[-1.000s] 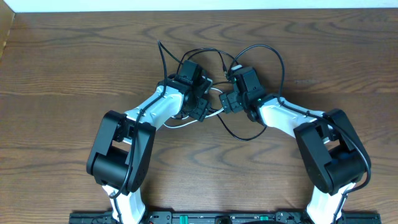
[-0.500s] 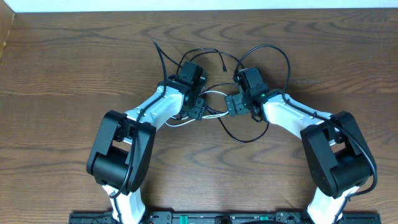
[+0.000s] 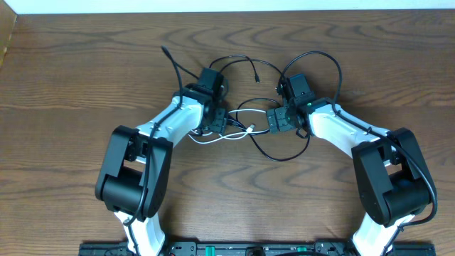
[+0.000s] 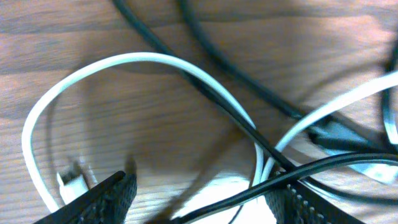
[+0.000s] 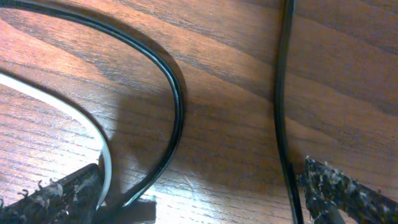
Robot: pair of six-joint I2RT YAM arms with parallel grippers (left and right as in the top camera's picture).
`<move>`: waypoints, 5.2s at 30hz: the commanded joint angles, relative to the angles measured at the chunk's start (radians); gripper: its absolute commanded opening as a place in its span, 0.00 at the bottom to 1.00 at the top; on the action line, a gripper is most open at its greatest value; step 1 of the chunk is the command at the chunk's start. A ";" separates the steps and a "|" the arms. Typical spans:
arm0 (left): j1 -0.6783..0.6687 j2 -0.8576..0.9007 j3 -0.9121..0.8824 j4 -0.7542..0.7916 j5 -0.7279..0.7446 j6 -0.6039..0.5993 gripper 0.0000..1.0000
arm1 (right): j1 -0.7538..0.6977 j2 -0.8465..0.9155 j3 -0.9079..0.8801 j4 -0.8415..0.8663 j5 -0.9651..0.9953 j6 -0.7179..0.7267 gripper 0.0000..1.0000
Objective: Untangle cables
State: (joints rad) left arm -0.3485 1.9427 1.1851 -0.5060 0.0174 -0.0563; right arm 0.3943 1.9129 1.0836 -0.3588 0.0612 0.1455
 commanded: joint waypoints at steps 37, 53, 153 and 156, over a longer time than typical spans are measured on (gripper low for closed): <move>0.382 0.095 -0.102 -0.150 -0.254 -0.310 0.72 | -0.050 0.096 -0.076 -0.090 0.229 -0.023 0.99; 0.544 0.095 -0.126 -0.141 -0.203 -0.369 0.72 | -0.078 0.096 -0.076 -0.100 0.256 -0.028 0.99; 0.094 0.095 -0.136 0.082 0.289 -0.014 0.85 | 0.231 0.096 -0.076 0.000 -0.108 -0.581 0.99; 0.094 0.095 -0.136 0.082 0.288 -0.015 0.85 | 0.231 0.096 -0.076 0.000 -0.105 -0.581 0.99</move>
State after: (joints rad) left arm -0.2386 1.9186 1.1381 -0.3882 0.2085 -0.0551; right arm 0.6102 1.9175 1.0771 -0.3187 -0.1574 -0.3771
